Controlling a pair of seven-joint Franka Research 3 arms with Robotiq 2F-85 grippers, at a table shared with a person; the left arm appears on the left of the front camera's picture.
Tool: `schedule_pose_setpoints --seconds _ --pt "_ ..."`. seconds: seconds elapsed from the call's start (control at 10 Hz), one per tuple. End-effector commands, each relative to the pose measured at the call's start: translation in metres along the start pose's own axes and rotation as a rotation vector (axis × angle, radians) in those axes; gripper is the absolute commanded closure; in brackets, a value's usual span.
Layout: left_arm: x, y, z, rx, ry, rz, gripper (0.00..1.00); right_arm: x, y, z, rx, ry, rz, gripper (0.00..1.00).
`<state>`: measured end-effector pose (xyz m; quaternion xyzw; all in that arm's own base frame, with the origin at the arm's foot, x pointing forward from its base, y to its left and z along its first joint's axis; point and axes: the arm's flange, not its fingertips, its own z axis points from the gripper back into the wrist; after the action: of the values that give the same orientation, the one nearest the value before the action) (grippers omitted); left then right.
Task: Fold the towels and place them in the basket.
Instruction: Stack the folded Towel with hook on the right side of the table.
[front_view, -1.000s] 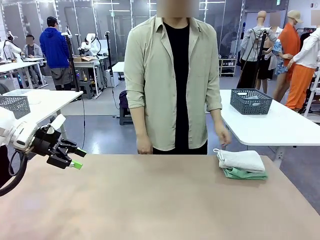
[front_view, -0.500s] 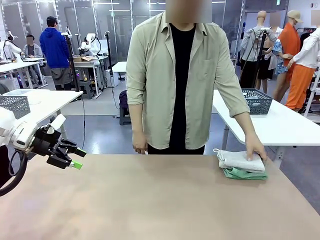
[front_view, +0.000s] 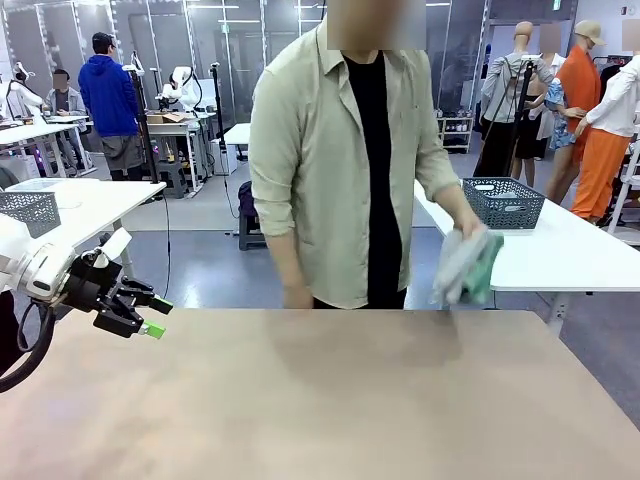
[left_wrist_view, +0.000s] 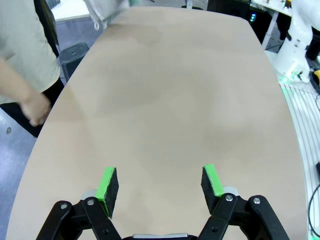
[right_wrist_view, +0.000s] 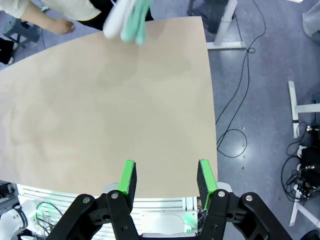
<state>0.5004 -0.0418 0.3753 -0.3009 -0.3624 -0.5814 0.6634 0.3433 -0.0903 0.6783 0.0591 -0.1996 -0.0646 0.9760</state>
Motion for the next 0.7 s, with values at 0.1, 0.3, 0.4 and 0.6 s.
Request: schedule_pose_setpoints --seconds 0.1,0.3,0.4,0.6 --pt "-0.0001 -0.0004 0.0006 -0.003 0.005 -0.006 0.15 0.0015 -0.0007 0.0005 -0.012 -0.008 0.004 0.38" --pt "-0.0001 -0.0004 0.0006 -0.003 0.005 -0.006 0.15 0.0015 -0.0007 0.0005 -0.012 -0.008 0.004 0.38" --pt "-0.0001 -0.0004 0.0006 -0.003 0.005 -0.006 0.15 0.0015 -0.0007 0.0005 -0.012 -0.008 0.004 0.38" --pt "-0.0001 -0.0004 0.0006 -0.003 0.005 -0.006 0.15 0.0015 -0.0007 0.0005 -0.012 -0.008 0.004 0.38"
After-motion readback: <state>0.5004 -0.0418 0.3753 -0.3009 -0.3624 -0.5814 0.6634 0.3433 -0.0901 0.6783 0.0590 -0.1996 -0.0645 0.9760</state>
